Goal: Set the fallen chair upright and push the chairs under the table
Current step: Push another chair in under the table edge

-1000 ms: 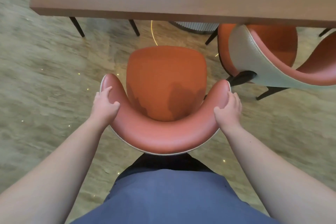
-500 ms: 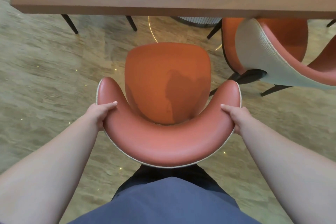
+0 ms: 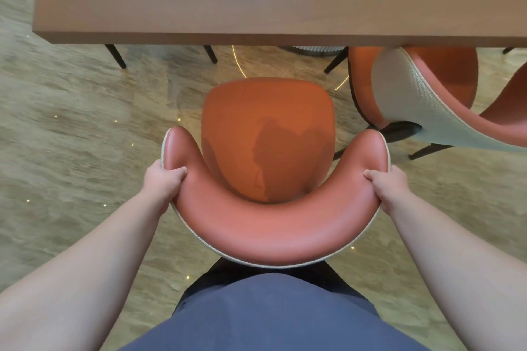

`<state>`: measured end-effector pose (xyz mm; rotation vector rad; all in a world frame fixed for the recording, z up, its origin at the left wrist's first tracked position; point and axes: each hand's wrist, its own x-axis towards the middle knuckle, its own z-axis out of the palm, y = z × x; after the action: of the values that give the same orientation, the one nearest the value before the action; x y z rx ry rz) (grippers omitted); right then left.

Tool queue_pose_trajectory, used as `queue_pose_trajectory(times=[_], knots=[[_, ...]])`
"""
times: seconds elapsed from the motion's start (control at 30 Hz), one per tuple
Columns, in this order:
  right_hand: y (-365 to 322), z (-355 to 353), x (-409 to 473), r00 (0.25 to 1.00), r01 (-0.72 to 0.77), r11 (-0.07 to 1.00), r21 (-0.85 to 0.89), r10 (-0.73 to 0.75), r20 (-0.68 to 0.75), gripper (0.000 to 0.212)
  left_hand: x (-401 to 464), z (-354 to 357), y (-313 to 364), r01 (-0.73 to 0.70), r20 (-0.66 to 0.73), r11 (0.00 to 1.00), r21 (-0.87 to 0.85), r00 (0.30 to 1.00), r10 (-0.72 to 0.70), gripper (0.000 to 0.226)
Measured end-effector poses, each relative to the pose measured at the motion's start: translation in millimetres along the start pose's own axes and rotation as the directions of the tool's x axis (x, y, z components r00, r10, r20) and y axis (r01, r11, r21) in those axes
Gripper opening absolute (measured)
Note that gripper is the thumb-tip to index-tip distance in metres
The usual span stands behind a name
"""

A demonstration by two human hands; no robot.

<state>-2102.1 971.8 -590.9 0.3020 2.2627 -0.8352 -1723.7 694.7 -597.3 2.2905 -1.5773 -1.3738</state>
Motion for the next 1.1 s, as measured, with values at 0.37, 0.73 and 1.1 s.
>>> queue_pose_trajectory(times=[0.37,0.73,1.1], knots=[[-52,8,24,0.993,0.114,0.993,-0.036,-0.113,0.015,0.022,34,-12,53,-0.060,-0.011,0.998,0.023,0.998,0.060,0.030],[-116,25,73,0.986,0.161,0.987,-0.027,-0.159,0.054,0.023,83,-3,122,-0.088,-0.024,0.995,0.038,0.996,0.089,0.023],[-172,49,115,0.986,0.160,0.986,-0.049,-0.158,0.058,0.014,137,6,160,-0.097,-0.038,0.995,0.002,0.995,0.097,0.020]])
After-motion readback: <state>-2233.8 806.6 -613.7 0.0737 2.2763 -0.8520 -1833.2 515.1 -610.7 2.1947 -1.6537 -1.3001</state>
